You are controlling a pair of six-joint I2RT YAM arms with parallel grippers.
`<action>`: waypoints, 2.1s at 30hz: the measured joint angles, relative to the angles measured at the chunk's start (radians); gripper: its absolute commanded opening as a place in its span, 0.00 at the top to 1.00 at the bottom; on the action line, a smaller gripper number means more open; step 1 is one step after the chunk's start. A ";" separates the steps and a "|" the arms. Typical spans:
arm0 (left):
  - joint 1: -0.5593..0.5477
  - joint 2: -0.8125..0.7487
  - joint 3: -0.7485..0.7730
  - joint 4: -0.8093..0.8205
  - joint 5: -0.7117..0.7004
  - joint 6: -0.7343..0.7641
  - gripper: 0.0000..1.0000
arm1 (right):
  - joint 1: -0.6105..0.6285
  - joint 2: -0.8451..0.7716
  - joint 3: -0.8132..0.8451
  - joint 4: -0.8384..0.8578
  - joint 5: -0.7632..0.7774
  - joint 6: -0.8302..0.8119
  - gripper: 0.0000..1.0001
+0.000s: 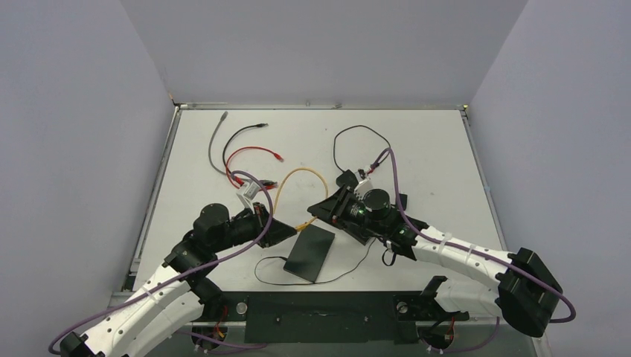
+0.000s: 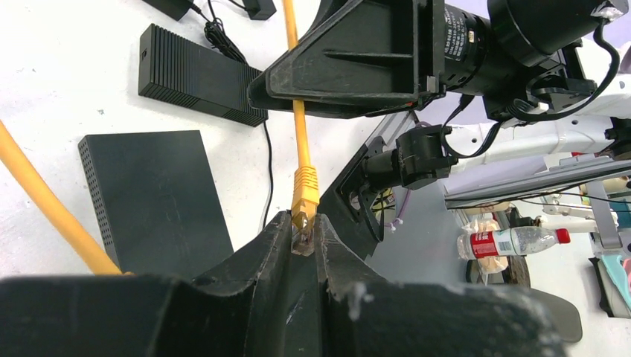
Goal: Insert the plug into the switch port
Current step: Adjust the connector.
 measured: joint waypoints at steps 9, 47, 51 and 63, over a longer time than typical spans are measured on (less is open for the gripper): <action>0.000 -0.003 0.000 -0.031 0.004 -0.001 1.00 | -0.014 -0.116 -0.011 -0.078 -0.025 -0.130 0.53; 0.000 0.076 0.000 -0.040 0.306 -0.121 1.00 | 0.383 -0.328 0.119 -0.438 -0.039 -1.507 0.47; 0.000 0.076 -0.003 -0.038 0.330 -0.134 1.00 | 0.435 -0.298 0.119 -0.438 0.026 -1.612 0.47; 0.000 0.086 -0.044 -0.014 0.371 -0.171 1.00 | 0.560 -0.266 0.119 -0.418 0.166 -1.795 0.54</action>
